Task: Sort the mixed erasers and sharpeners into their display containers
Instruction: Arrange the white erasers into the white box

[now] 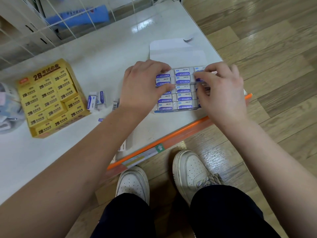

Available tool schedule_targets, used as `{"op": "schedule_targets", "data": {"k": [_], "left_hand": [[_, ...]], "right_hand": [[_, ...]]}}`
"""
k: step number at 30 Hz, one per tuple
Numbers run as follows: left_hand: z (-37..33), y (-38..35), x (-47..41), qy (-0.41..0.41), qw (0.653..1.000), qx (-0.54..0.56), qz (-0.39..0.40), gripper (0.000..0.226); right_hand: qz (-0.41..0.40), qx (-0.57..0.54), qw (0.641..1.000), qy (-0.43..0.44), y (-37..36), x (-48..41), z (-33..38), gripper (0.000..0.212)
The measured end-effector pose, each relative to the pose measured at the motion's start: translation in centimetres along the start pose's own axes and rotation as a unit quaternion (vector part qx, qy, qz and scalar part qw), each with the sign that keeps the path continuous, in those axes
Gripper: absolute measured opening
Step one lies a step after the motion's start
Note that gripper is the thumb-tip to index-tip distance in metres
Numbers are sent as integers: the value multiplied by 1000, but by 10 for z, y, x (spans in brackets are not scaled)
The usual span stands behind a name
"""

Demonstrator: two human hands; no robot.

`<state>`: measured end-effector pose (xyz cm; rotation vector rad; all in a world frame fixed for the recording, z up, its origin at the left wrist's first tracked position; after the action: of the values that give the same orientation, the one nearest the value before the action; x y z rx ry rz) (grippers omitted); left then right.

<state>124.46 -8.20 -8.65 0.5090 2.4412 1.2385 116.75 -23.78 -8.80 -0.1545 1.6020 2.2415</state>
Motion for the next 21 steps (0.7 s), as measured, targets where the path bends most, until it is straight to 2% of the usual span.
{"op": "schedule_targets", "data": {"k": [7, 14, 21], "left_hand": [[15, 23, 17, 1, 999, 0, -40, 34], [63, 59, 38, 86, 995, -6, -48, 31], [102, 94, 69, 143, 984, -94, -45, 30]], "right_hand": [[-23, -50, 998, 33, 0, 5, 24, 31], [4, -128, 988, 85, -12, 8, 65, 26], [33, -151, 977, 146, -22, 4, 94, 23]]}}
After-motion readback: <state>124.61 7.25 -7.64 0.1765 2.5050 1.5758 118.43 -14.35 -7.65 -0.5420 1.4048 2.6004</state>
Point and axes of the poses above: each hand's wrist, its own x-axis away from the middle knuckle, its own y-axis out of the back of the hand, z = x × y, the point moved 5 cm from there along -x, towards the middle knuckle, and after that the axes turned 2 degrees about x, right-handed, at the moved point
